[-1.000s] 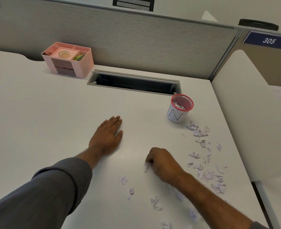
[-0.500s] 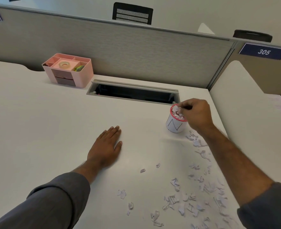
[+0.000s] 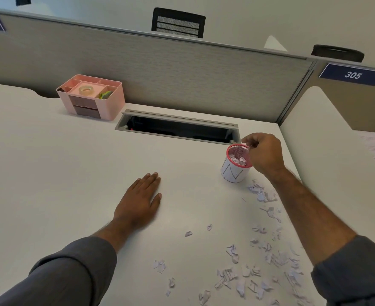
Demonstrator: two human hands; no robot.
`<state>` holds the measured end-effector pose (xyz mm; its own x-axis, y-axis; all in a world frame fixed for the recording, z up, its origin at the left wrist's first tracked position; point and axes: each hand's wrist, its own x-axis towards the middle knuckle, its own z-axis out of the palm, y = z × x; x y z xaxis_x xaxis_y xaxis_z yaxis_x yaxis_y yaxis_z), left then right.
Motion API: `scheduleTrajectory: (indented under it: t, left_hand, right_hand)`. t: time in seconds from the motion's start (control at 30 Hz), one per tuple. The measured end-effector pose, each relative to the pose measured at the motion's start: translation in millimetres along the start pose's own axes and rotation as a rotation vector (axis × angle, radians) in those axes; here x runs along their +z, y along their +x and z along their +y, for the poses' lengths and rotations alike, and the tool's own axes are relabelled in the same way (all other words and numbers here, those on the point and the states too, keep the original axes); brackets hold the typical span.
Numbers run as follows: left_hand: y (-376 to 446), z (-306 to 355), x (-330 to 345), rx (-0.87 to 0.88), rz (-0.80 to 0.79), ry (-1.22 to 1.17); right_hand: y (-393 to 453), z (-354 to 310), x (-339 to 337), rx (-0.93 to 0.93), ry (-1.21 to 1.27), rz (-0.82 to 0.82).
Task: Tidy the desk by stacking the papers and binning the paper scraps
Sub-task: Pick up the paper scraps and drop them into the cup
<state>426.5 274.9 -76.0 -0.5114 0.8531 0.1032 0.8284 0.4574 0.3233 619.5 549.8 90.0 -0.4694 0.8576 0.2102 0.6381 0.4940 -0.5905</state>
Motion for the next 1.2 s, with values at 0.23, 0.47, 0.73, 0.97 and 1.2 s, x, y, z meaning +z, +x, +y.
scheduleTrajectory:
  t: [0.23,0.47,0.73,0.97,1.2]
  left_hand:
    - [0,1,-1,-0.004,-0.006,-0.003]
    - [0,2,-3,-0.007,-0.014,0.002]
    - [1,2,-5,0.0,-0.038,0.0]
    - [1,1,-4,-0.002,-0.036,0.001]
    - [1,3,-3,-0.004,-0.032,-0.005]
  right_hand:
    - [-46,4,2,-0.069,0.127,-0.015]
    - [-143,16,61,-0.247,0.029,-0.465]
    - [-212,-14,80,-0.577,-0.003,-0.66]
    - [-249,-15,85,-0.886,-0.103,-0.719]
    - [-235,30,46,-0.803,-0.167,-0.597]
